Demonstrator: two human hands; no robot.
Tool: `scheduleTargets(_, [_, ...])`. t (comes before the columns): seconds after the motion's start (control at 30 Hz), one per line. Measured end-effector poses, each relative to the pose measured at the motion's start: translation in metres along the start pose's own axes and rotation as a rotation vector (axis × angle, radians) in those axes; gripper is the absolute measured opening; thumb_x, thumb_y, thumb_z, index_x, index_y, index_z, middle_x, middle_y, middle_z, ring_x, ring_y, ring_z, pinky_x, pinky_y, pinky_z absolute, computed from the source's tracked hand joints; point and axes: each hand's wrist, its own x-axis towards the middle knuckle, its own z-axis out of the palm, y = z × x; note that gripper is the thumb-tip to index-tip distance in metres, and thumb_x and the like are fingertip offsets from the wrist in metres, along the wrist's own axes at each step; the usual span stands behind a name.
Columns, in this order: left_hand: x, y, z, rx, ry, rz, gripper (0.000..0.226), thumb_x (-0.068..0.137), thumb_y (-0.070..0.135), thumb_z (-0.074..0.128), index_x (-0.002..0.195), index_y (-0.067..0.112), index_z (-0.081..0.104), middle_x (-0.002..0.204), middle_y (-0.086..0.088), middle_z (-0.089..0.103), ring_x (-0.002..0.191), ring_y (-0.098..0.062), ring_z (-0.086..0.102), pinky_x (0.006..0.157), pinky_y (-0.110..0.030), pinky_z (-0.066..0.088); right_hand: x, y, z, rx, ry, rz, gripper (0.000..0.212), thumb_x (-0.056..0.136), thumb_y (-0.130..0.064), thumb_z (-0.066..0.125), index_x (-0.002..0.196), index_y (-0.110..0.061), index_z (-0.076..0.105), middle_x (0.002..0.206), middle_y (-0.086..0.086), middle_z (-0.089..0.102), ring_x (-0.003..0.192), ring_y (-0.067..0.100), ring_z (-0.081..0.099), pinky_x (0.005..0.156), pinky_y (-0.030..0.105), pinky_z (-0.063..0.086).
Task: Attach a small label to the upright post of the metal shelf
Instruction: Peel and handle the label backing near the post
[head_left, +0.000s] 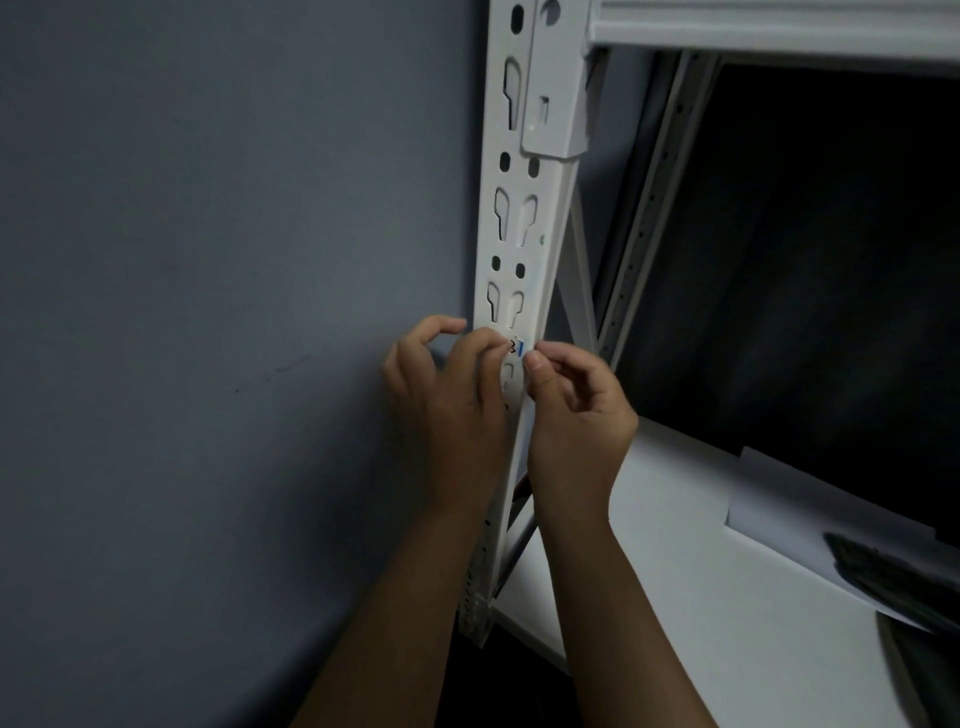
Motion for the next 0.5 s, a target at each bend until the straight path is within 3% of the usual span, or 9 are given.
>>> scheduleTargets(0.2, [0.0014,0.0039,0.0020,0.175,-0.042,0.097,0.018,0.085,0.024,0.050,0.080,0.014,0.064,0.103,-0.007,0.054,0.095,-0.021,0.037,0.078,-0.027,0.029,-0.0005,-0.0001,-0.0002,-0.015,0.004,-0.027,0.016,0.084,-0.001,0.067,0.085,-0.017,0.068,0.075,-0.012,0.068,0.073,0.000,0.066,0.065,0.009,0.050])
scheduleTargets(0.37, [0.0015,-0.0004,-0.0037,-0.016,-0.006,-0.113,0.006,0.080,0.016,0.072,0.082,0.014,0.066,0.105,-0.006,0.049,0.099,-0.002,0.028,0.088,-0.002,0.022,0.0003,-0.0002,-0.0004,0.010,0.001,-0.008,0.016,0.084,0.000,0.067,0.085,-0.015,0.068,0.072,-0.012,0.069,0.071,0.001,0.067,0.065,0.011,0.051])
scheduleTargets(0.5, [0.0087,-0.0024,-0.0066,-0.078,-0.051,-0.049,0.006,0.080,0.022,0.070,0.084,0.018,0.070,0.113,0.007,0.039,0.106,-0.009,0.032,0.089,-0.004,0.024,0.0003,0.0014,0.0008,0.016,0.012,0.001,0.017,0.084,0.000,0.067,0.084,-0.017,0.069,0.077,-0.007,0.070,0.073,0.004,0.068,0.068,0.014,0.053])
